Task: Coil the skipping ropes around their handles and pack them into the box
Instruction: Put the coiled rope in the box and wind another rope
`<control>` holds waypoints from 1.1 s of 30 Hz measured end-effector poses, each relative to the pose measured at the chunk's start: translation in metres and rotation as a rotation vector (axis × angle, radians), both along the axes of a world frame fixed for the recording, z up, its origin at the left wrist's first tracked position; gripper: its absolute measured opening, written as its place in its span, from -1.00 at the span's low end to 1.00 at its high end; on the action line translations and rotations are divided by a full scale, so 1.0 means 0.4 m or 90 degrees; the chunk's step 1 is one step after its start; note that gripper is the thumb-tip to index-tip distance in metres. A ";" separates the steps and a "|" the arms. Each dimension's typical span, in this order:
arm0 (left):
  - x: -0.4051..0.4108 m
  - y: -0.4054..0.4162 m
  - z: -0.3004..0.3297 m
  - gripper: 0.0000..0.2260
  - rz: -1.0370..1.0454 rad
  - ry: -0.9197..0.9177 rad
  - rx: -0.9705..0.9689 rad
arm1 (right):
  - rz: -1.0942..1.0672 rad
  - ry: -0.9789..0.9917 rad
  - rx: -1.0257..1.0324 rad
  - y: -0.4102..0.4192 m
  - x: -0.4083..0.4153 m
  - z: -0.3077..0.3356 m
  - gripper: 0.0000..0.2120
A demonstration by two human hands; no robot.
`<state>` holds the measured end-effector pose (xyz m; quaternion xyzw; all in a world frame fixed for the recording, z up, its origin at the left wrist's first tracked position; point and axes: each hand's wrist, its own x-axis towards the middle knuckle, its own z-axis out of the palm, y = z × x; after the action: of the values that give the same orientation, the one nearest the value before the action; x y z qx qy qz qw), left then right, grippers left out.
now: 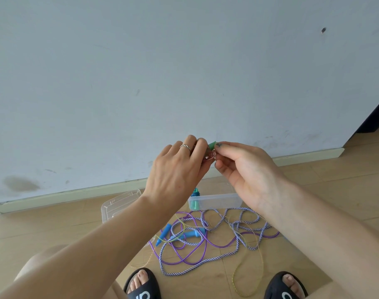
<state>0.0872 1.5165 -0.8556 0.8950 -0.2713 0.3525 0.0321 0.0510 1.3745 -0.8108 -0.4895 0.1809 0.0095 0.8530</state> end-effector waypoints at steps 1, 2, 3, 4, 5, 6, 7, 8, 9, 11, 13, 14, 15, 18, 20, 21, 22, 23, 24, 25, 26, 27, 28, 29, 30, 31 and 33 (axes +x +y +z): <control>0.001 0.000 0.000 -0.72 -0.001 -0.002 -0.002 | 0.005 -0.001 0.006 -0.001 0.001 0.000 -0.88; 0.001 0.001 0.000 -0.72 -0.001 -0.004 -0.004 | 0.010 -0.002 0.012 -0.001 0.000 0.001 -0.88; 0.001 0.000 0.000 -0.72 0.000 -0.006 -0.006 | 0.013 -0.002 0.017 -0.002 0.000 0.001 -0.88; 0.002 -0.001 0.000 -0.72 0.002 -0.007 -0.008 | 0.015 0.000 0.022 -0.003 0.000 0.001 -0.88; 0.002 -0.002 -0.001 -0.72 0.002 -0.008 -0.009 | 0.016 0.002 0.025 -0.004 -0.001 0.000 -0.88; 0.002 -0.003 -0.002 -0.73 0.003 -0.008 -0.009 | 0.016 0.002 0.024 -0.003 -0.001 -0.002 -0.88; 0.003 -0.003 -0.004 -0.73 0.005 -0.009 -0.009 | 0.017 0.000 0.017 -0.003 -0.001 -0.003 -0.89; 0.003 -0.003 -0.004 -0.74 0.007 -0.009 -0.009 | 0.020 -0.003 0.005 -0.002 -0.001 -0.004 -0.89; 0.004 -0.003 -0.005 -0.75 0.009 -0.008 -0.011 | 0.025 -0.006 -0.009 -0.003 0.000 -0.006 -0.88; 0.003 -0.002 -0.006 -0.76 0.014 -0.005 -0.020 | 0.039 -0.013 -0.037 -0.005 0.001 -0.009 -0.88; 0.000 -0.002 -0.007 -0.76 0.017 -0.005 -0.028 | 0.056 -0.018 -0.066 -0.008 0.002 -0.011 -0.90; -0.002 -0.001 -0.008 -0.76 0.019 -0.005 -0.029 | 0.065 -0.018 -0.077 -0.010 0.003 -0.012 -0.91; -0.004 -0.001 -0.009 -0.75 0.021 -0.004 -0.030 | 0.073 -0.017 -0.086 -0.010 0.003 -0.012 -0.91; -0.006 0.001 -0.010 -0.74 0.028 -0.003 -0.036 | 0.098 -0.016 -0.103 -0.014 0.005 -0.010 -0.91; -0.007 -0.001 -0.009 -0.74 0.028 -0.004 -0.038 | 0.108 -0.020 -0.108 -0.017 0.005 -0.007 -0.91; -0.008 -0.001 -0.008 -0.74 0.028 -0.006 -0.036 | 0.108 -0.023 -0.110 -0.016 0.006 -0.006 -0.91; -0.007 -0.002 -0.008 -0.74 0.029 -0.008 -0.034 | 0.105 -0.026 -0.110 -0.016 0.006 -0.006 -0.90; -0.007 -0.003 -0.007 -0.74 0.032 -0.011 -0.031 | 0.102 -0.028 -0.106 -0.016 0.005 -0.007 -0.88; -0.008 -0.004 -0.007 -0.75 0.036 -0.015 -0.028 | 0.099 -0.029 -0.097 -0.015 0.005 -0.007 -0.87; -0.008 -0.006 -0.007 -0.76 0.041 -0.019 -0.025 | 0.098 -0.030 -0.081 -0.013 0.004 -0.008 -0.86; -0.007 -0.007 -0.007 -0.77 0.045 -0.022 -0.022 | 0.098 -0.028 -0.061 -0.011 0.003 -0.008 -0.86; -0.006 -0.008 -0.007 -0.78 0.046 -0.022 -0.019 | 0.097 -0.026 -0.039 -0.008 0.002 -0.008 -0.87; -0.006 -0.009 -0.007 -0.80 0.046 -0.021 -0.015 | 0.098 -0.023 -0.018 -0.008 0.001 -0.008 -0.87; -0.007 -0.011 -0.008 -0.80 0.048 -0.018 -0.010 | 0.102 -0.019 0.001 -0.007 0.001 -0.007 -0.88; -0.008 -0.012 -0.008 -0.81 0.050 -0.014 -0.005 | 0.110 -0.015 0.020 -0.008 0.001 -0.005 -0.89; -0.009 -0.013 -0.008 -0.81 0.053 -0.010 -0.001 | 0.120 -0.010 0.039 -0.008 0.001 -0.004 -0.90; -0.012 -0.013 -0.007 -0.82 0.061 -0.002 -0.004 | 0.140 -0.007 0.071 -0.012 0.002 -0.005 -0.93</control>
<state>0.0824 1.5113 -0.8586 0.9065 -0.2272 0.3555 0.0174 0.0518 1.3699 -0.8127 -0.4581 0.1209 0.1100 0.8737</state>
